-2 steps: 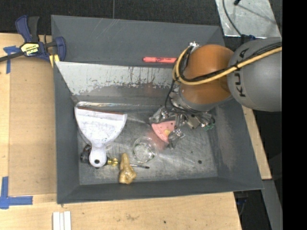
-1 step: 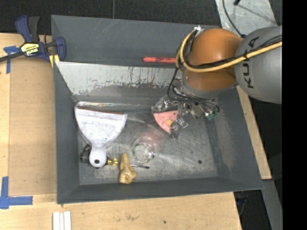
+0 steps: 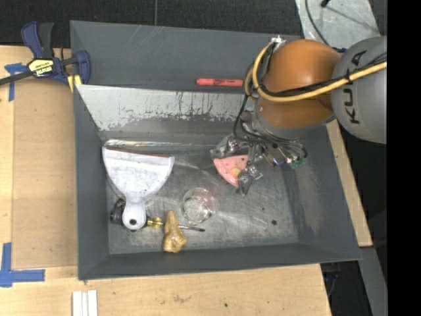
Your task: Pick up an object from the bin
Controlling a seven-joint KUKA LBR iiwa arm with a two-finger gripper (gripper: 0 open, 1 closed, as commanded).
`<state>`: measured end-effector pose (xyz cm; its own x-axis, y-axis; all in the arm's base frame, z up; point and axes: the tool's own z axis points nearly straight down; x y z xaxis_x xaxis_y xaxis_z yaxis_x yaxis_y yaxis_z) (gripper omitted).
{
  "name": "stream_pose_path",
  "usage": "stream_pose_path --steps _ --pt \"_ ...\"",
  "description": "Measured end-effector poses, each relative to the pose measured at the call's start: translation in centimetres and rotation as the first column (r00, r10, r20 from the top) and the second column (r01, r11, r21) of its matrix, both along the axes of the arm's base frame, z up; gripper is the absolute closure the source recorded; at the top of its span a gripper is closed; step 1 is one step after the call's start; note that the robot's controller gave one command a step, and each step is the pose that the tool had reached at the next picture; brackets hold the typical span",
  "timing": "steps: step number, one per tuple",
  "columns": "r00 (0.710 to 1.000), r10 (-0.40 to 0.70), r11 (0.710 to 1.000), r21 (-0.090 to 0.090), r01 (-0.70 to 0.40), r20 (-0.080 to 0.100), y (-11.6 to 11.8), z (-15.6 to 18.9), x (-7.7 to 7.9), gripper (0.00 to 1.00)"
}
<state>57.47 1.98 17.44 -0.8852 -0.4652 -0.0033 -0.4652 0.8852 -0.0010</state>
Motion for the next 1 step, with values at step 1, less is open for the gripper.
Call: stream_pose_path --steps 1 --pt "1.0 -0.016 1.0 0.0 0.016 -0.001 1.04 3.5 1.64 1.0"
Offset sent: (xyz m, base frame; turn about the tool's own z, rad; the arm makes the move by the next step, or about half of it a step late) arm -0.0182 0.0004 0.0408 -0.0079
